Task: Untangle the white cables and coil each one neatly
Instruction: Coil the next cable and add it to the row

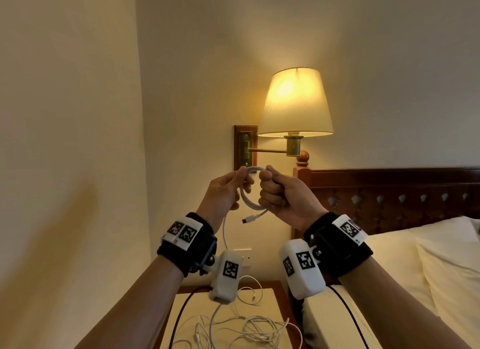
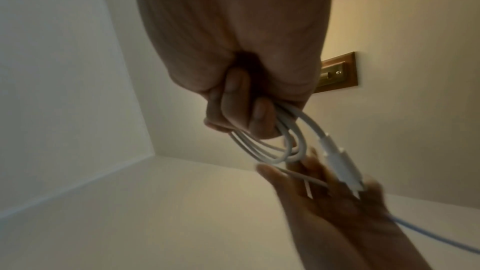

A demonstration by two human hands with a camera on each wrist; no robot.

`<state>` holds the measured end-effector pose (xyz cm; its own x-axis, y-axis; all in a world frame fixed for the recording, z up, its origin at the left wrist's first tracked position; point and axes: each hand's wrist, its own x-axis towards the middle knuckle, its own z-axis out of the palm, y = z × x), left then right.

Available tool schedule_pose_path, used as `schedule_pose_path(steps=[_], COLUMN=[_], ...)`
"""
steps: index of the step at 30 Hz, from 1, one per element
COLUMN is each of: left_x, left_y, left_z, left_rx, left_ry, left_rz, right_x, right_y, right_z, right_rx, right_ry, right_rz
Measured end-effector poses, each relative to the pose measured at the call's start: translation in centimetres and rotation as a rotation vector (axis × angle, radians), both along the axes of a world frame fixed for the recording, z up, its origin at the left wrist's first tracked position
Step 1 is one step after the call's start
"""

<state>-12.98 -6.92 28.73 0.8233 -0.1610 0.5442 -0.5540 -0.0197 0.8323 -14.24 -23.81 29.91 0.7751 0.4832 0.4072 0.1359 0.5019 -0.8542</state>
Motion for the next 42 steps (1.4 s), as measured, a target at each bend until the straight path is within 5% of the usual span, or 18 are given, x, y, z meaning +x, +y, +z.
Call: schedule_pose_path(steps=[13,18,23,27,30,34,38,42], left_x=[3.1,-0.1,-3.7,-3.5,-2.5,-1.1,-0.6,-0.5], left_y=[4.9,2.0,0.5,0.6,0.8,1.8,1.8,1.7], left_z=[-7.4,-6.5,-2.7,-1.7,-1.7,-1.5,-1.9,-2.3], left_rx=[0.251,0.901,1.087,0.920,0.827,0.700,0.490,0.463], left_ry=[-0.114,-0.097,-0.349,-0.801,-0.945,-0.797,-0.470,-0.186], left_rz=[0.256,0.169,0.042,0.286,0.470,0.578,0.281,0.112], right_x=[0.1,0.2,-0.1,-0.1,-0.3,-0.7,-0.5,-0.5], right_y=[-2.9,-2.0,-0.5,0.1,0.5,0.5,0.4,0.4], right_z=[0.9,0.2,-0.9,-1.4,-1.6,-1.4,-1.4,-1.6], right_rx=[0.108,-0.117,-0.435,-0.587,-0.584,-0.561,-0.547,-0.504], right_ry=[0.042,-0.098,-0.316,-0.404,-0.406,-0.302,-0.230,-0.137], right_rz=[-0.107,-0.229,-0.413,-0.508,-0.448,-0.348,-0.279,-0.183])
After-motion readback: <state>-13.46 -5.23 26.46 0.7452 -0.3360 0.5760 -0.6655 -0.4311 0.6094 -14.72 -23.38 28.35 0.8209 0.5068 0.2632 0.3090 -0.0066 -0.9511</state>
